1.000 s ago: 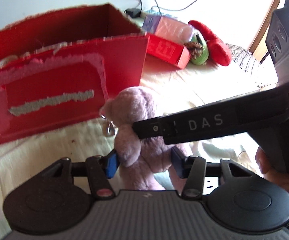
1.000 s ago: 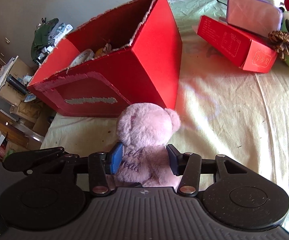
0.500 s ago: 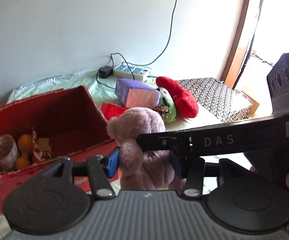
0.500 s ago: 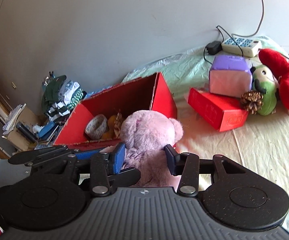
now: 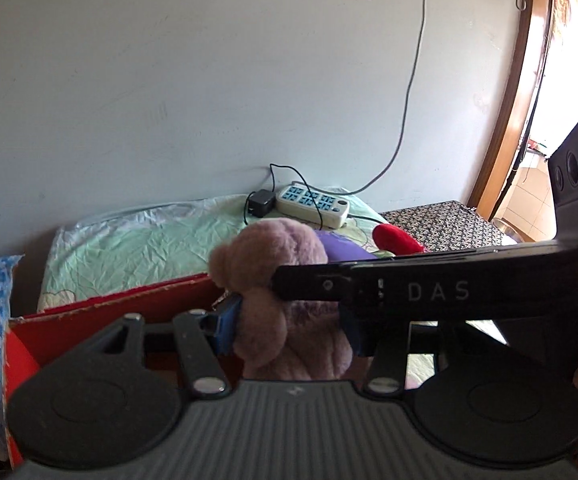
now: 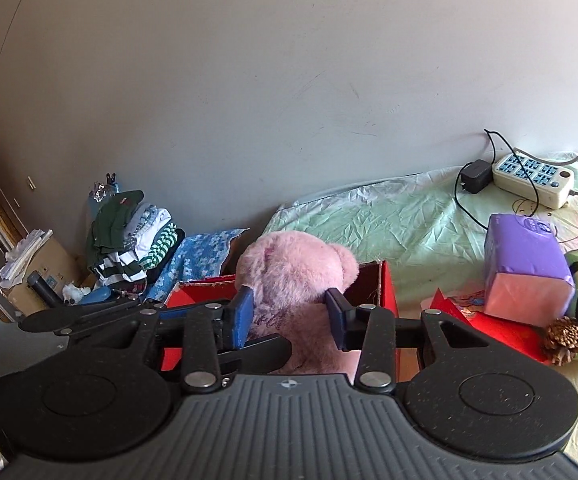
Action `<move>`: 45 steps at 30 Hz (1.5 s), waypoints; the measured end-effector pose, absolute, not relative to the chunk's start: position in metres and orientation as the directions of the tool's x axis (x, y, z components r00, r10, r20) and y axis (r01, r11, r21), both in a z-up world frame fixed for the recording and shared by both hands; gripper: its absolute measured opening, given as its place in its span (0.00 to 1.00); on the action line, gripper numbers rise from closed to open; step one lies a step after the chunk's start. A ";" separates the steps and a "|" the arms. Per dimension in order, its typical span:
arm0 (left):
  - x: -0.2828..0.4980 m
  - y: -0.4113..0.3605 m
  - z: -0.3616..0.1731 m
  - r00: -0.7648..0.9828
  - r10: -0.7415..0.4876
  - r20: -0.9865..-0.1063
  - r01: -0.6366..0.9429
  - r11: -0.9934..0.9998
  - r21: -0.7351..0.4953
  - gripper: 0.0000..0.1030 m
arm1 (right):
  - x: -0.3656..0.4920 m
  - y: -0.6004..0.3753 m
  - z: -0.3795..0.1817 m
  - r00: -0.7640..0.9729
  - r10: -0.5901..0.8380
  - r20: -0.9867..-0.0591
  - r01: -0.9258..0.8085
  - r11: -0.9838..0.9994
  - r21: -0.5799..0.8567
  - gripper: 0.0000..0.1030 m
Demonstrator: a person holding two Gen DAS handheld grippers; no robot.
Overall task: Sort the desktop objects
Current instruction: 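Lift the teddy bear with the right gripper and carry it over the box, then lower the teddy bear into the box and open the right gripper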
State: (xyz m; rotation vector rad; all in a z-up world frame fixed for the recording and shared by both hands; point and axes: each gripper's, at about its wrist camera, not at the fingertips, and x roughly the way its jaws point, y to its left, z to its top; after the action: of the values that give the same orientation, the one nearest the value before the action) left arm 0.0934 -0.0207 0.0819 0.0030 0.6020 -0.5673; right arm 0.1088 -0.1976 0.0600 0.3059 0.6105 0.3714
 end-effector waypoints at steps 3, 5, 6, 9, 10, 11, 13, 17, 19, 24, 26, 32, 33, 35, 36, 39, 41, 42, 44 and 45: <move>0.114 -0.012 0.071 0.661 -0.497 -0.563 0.494 0.852 -0.172 0.49 | 0.130 -0.185 0.054 0.736 0.417 -0.534 -0.243 0.898 0.366 0.41; 0.129 -0.008 0.061 0.640 -0.492 -0.590 0.486 0.854 -0.184 0.49 | 0.142 -0.178 0.048 0.717 0.410 -0.564 -0.238 0.904 0.354 0.41; 0.136 -0.008 0.055 0.626 -0.491 -0.606 0.485 0.854 -0.190 0.49 | 0.148 -0.175 0.043 0.703 0.405 -0.585 -0.230 0.907 0.352 0.41; 0.157 -0.010 0.033 0.577 -0.487 -0.656 0.484 0.851 -0.205 0.49 | 0.166 -0.167 0.029 0.658 0.389 -0.645 -0.209 0.917 0.339 0.40; 0.162 -0.012 0.025 0.560 -0.482 -0.674 0.484 0.850 -0.207 0.49 | 0.171 -0.164 0.023 0.641 0.380 -0.667 -0.207 0.922 0.326 0.40; 0.166 -0.014 0.018 0.543 -0.476 -0.692 0.482 0.851 -0.208 0.49 | 0.175 -0.161 0.018 0.624 0.371 -0.688 -0.205 0.927 0.313 0.40; 0.174 -0.017 0.005 0.510 -0.468 -0.722 0.479 0.851 -0.214 0.49 | 0.184 -0.155 0.009 0.590 0.351 -0.727 -0.206 0.936 0.285 0.40; 0.188 -0.024 -0.019 0.425 -0.456 -0.782 0.477 0.847 -0.234 0.49 | 0.200 -0.143 -0.007 0.519 0.304 -0.799 -0.223 0.950 0.217 0.37; 0.192 -0.028 -0.028 0.369 -0.472 -0.801 0.484 0.833 -0.267 0.48 | 0.203 -0.135 -0.012 0.492 0.283 -0.824 -0.248 0.952 0.179 0.30; 0.193 -0.039 -0.031 0.342 -0.445 -0.828 0.499 0.832 -0.242 0.51 | 0.207 -0.126 -0.013 0.467 0.244 -0.850 -0.275 0.954 0.123 0.22; 0.193 -0.039 -0.032 0.335 -0.441 -0.832 0.492 0.836 -0.245 0.51 | 0.209 -0.129 -0.015 0.463 0.252 -0.850 -0.275 0.952 0.132 0.20; 0.196 -0.035 -0.032 0.336 -0.445 -0.830 0.463 0.846 -0.266 0.57 | 0.210 -0.132 -0.017 0.466 0.285 -0.838 -0.287 0.944 0.162 0.19; 0.196 -0.034 -0.032 0.337 -0.444 -0.830 0.459 0.847 -0.267 0.57 | 0.210 -0.133 -0.017 0.467 0.289 -0.836 -0.287 0.943 0.166 0.18; 0.195 -0.033 -0.033 0.345 -0.439 -0.830 0.451 0.853 -0.263 0.57 | 0.211 -0.133 -0.019 0.471 0.294 -0.832 -0.288 0.943 0.170 0.18; 0.194 -0.032 -0.032 0.356 -0.437 -0.826 0.447 0.856 -0.260 0.57 | 0.211 -0.132 -0.019 0.475 0.293 -0.830 -0.285 0.943 0.170 0.18; 0.190 -0.032 -0.029 0.404 -0.398 -0.823 0.423 0.880 -0.218 0.61 | 0.211 -0.131 -0.020 0.487 0.294 -0.822 -0.274 0.946 0.175 0.22; 0.185 -0.034 -0.026 0.449 -0.342 -0.826 0.400 0.903 -0.156 0.68 | 0.210 -0.131 -0.020 0.493 0.298 -0.817 -0.267 0.946 0.183 0.24; 0.183 -0.035 -0.024 0.472 -0.312 -0.825 0.388 0.913 -0.124 0.69 | 0.210 -0.131 -0.020 0.495 0.300 -0.815 -0.264 0.946 0.188 0.26; 0.180 -0.035 -0.022 0.494 -0.261 -0.830 0.364 0.928 -0.075 0.70 | 0.209 -0.130 -0.020 0.500 0.298 -0.813 -0.262 0.947 0.186 0.27; 0.179 -0.033 -0.021 0.499 -0.246 -0.831 0.354 0.933 -0.064 0.70 | 0.208 -0.130 -0.020 0.502 0.295 -0.813 -0.263 0.948 0.181 0.27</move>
State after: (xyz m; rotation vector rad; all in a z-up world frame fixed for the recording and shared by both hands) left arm 0.1791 -0.0331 -0.0210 0.1206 0.9834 -0.3643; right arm 0.2085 -0.1296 -0.0203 0.0355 0.9891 0.3370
